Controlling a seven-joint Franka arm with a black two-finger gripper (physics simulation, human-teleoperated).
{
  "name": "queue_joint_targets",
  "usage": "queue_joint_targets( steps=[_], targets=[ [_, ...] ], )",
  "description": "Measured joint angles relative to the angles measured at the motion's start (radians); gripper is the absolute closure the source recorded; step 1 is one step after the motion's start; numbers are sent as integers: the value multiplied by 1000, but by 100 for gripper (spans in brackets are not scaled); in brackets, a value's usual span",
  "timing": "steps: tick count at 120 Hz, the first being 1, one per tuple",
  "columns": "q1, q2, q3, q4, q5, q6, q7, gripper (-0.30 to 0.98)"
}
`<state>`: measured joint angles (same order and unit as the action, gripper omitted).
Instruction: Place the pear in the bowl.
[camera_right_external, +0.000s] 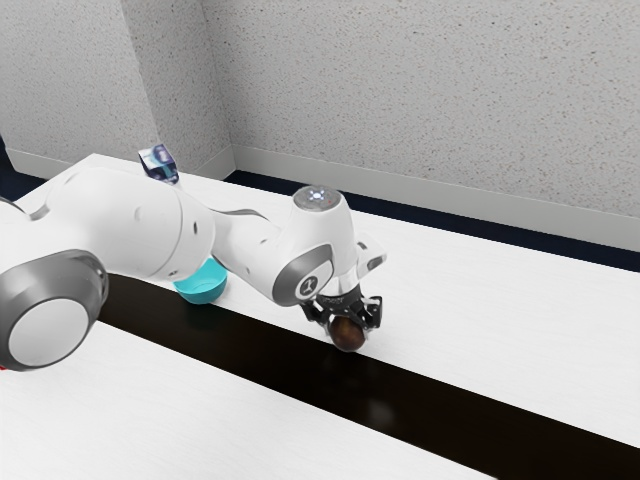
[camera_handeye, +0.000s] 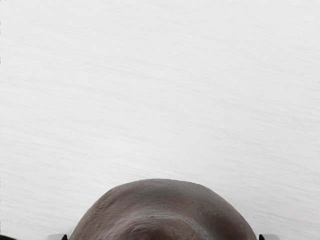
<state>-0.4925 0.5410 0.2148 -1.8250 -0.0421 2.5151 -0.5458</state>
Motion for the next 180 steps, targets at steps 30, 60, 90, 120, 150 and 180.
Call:
queue_joint_targets(
  steps=[30,60,90,120,150,180],
  targets=[
    [47,-104,3,-81,8,-3,-18,34],
    [260,-152,5,-102,15,-3,-37,36],
    [459,-157,8,-58,37,1,-45,32],
    [522,-91,6,-2,55,2,-44,26],
    [525,-88,-1,-13,50,-4,-34,12],
    [529,-403,-117,-14,48,-250,3,5]
  ],
)
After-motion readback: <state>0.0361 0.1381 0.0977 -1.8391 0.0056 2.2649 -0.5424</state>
